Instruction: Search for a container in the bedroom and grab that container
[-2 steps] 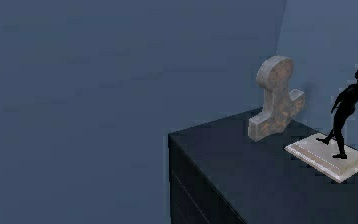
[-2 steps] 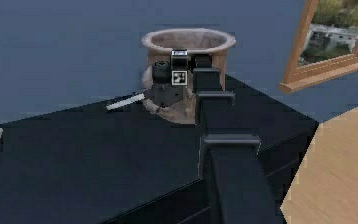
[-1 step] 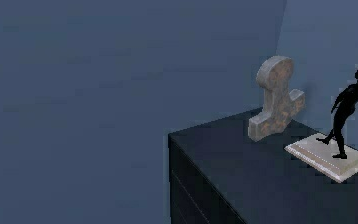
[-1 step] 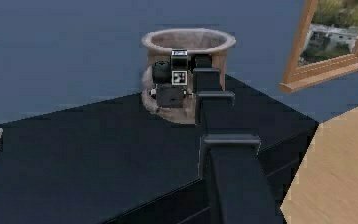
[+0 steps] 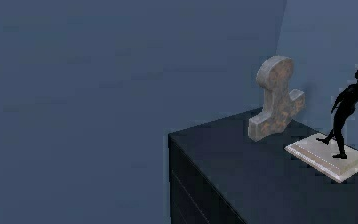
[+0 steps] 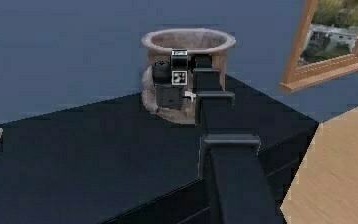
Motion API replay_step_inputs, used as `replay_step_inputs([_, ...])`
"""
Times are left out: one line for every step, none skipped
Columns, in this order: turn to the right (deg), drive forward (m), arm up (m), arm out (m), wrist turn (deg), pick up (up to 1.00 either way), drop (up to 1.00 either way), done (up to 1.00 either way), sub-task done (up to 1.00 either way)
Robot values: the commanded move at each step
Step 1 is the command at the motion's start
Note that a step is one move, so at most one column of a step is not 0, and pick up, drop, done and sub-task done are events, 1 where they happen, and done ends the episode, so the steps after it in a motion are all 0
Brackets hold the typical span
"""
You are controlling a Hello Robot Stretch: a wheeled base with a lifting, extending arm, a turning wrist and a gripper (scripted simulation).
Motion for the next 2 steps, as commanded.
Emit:
replay_step_inputs([0.0, 0.0, 0.0, 0.0, 0.0, 1.0, 0.0, 0.0, 0.0])
replay_step_inputs([0.0, 0.0, 0.0, 0.0, 0.0, 0.0, 0.0, 1.0, 0.0])
